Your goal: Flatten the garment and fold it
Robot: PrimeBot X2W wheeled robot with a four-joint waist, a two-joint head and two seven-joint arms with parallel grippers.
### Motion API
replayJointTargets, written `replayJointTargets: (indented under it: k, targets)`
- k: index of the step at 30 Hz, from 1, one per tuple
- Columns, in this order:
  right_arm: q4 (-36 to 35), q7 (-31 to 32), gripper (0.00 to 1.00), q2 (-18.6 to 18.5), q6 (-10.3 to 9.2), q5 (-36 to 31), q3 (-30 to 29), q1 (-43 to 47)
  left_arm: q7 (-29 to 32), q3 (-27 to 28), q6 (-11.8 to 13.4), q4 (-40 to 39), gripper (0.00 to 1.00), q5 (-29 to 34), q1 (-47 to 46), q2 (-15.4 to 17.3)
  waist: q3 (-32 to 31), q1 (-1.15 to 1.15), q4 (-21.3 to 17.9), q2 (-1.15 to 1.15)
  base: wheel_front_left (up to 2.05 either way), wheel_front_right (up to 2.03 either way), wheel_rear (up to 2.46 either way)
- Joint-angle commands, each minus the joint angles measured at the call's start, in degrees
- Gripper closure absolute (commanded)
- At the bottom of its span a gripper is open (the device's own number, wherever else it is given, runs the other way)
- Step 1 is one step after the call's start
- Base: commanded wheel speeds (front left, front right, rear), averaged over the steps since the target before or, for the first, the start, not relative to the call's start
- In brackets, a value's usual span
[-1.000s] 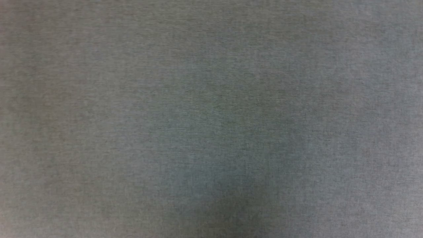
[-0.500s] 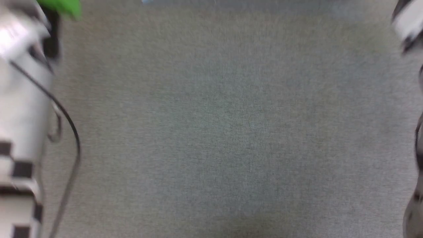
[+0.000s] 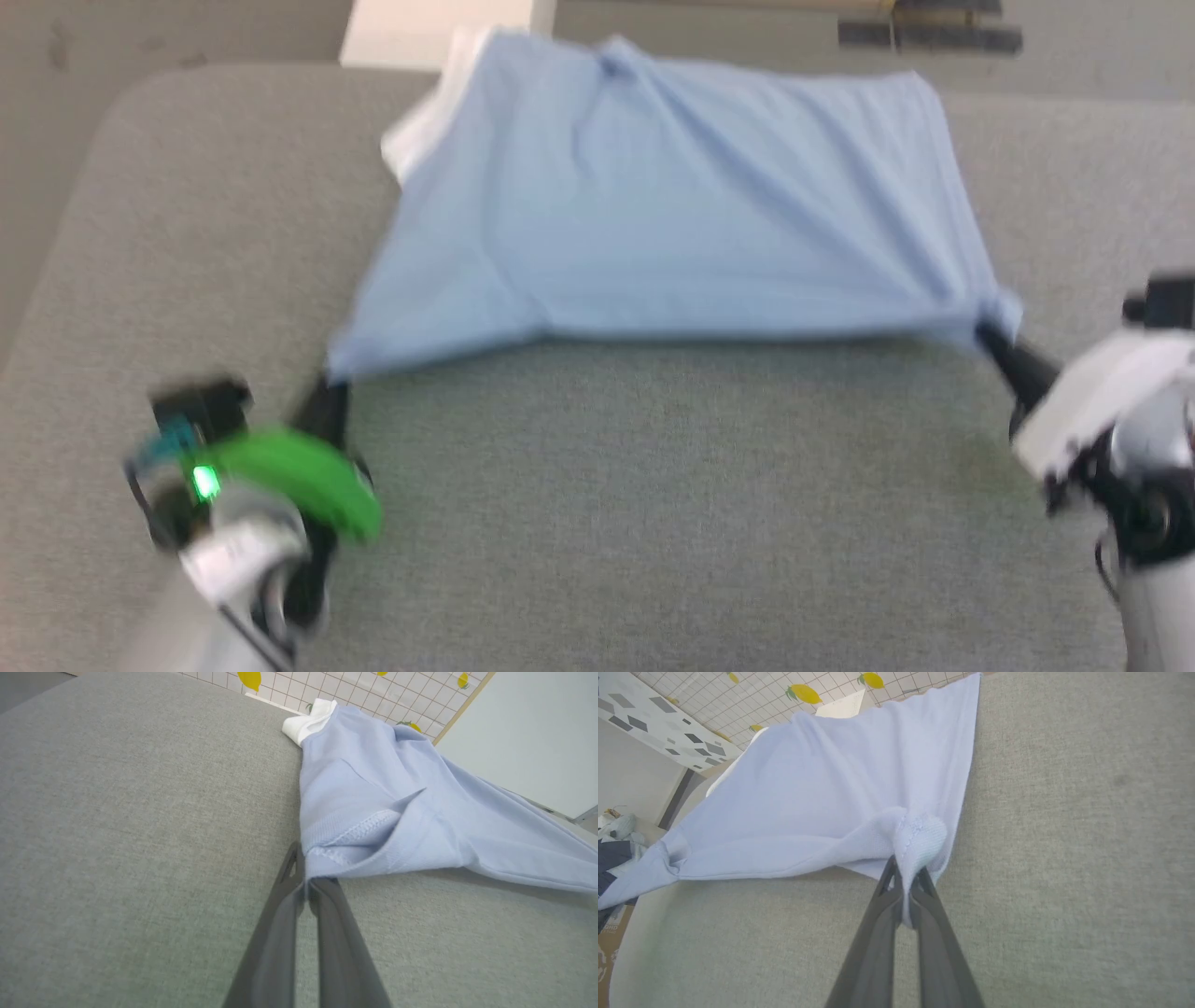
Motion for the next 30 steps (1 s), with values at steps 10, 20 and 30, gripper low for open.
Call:
replayJointTargets:
  k: [10, 20, 30]
  targets:
    - [-5.3, 3.4, 1.00, -2.3, -0.08, 2.5, -0.5, 17.8, 10.5, 0.6, 5.5, -12.3, 1.00, -9.3, 21.9, 2.2, -9.8, 0.01, 0.0, 0.00, 0.00, 0.00, 0.00]
    - [-9.7, 13.8, 1.00, -4.4, -0.08, 0.9, -2.3, 29.0, 26.1, 0.7, 14.4, -25.5, 1.00, -16.9, 35.4, 8.4, -11.2, 0.01, -0.6, 0.00, 0.00, 0.00, 0.00]
    - [-15.0, 19.6, 1.00, -1.5, -0.08, -1.0, -5.7, 30.3, 27.4, 3.0, 17.8, -34.2, 1.00, -17.3, 37.5, 10.9, -10.2, 0.01, -0.5, 0.00, 0.00, 0.00, 0.00]
